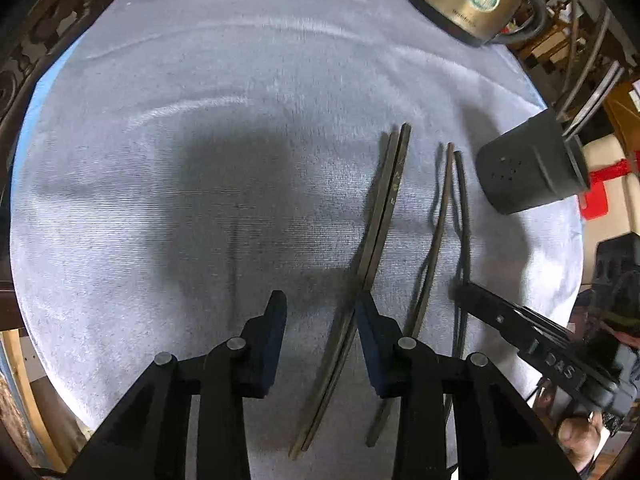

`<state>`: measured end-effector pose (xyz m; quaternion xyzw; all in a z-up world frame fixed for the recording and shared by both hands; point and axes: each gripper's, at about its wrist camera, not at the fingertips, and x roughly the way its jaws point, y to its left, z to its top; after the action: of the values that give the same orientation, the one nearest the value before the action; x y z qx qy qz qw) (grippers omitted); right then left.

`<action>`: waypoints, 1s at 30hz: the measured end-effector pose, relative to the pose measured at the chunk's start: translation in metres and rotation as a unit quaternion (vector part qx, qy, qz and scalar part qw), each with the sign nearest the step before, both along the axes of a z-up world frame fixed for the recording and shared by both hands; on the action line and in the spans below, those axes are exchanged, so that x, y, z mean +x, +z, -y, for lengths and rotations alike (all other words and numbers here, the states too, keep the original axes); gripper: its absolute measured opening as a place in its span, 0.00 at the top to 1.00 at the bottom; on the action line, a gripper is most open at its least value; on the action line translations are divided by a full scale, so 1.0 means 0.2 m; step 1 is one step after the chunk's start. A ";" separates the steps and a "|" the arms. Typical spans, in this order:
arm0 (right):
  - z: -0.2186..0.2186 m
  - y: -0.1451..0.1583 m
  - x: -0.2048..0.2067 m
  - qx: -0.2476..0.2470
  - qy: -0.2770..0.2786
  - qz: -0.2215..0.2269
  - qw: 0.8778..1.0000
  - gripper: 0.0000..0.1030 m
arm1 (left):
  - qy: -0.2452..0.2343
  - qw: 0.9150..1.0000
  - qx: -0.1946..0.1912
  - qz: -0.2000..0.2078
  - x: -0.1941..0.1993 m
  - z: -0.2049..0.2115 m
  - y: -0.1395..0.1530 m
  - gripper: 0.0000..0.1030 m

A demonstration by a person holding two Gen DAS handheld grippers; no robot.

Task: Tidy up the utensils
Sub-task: 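Grasp one dark chopstick with the right tool while the left tool grasps another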

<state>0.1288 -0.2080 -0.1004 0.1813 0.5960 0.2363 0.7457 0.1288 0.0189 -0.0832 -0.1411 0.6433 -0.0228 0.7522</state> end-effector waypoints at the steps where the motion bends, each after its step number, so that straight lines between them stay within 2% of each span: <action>1: 0.00 0.00 0.00 0.000 0.000 0.000 1.000 0.90 | -0.003 1.000 0.005 -0.001 0.01 0.01 -0.01 0.65; 3: 0.00 0.00 0.00 0.002 0.000 -0.001 1.000 0.90 | -0.010 1.000 0.007 -0.005 0.04 0.05 -0.02 0.61; 5: 0.00 0.00 0.00 0.000 0.001 -0.001 1.000 0.90 | -0.006 1.000 0.018 -0.005 0.05 0.04 -0.02 0.62; 11: 0.00 0.00 0.00 0.004 0.002 -0.001 1.000 0.90 | 0.006 1.000 0.013 -0.010 0.06 -0.03 -0.02 0.63; 12: 0.01 0.00 0.00 0.004 0.001 -0.001 1.000 0.90 | 0.006 1.000 0.019 -0.010 0.07 -0.03 -0.01 0.66; 14: 0.01 0.00 0.00 0.004 0.002 0.000 1.000 0.90 | 0.006 1.000 0.018 -0.013 0.07 -0.04 -0.04 0.79; 15: 0.01 0.00 0.00 0.004 0.002 0.000 1.000 0.90 | 0.002 1.000 0.008 -0.020 0.08 -0.03 -0.05 0.92; 17: 0.00 0.00 0.00 0.000 0.005 -0.001 1.000 0.90 | 0.002 1.000 0.003 -0.026 0.09 -0.02 -0.05 0.92; 23: -0.05 0.02 0.05 -0.026 0.023 -0.012 0.999 0.90 | -0.003 0.999 -0.009 -0.034 -0.05 -0.06 -0.06 0.94; 30: -0.18 0.07 0.07 -0.106 0.085 -0.005 0.991 0.91 | 0.024 0.998 -0.039 -0.048 -0.13 -0.13 -0.08 0.93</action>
<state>0.1423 -0.1712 -0.0869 0.0516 0.6346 0.2334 0.7349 0.1021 0.0447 -0.0983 -0.1870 0.6739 -0.0230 0.7144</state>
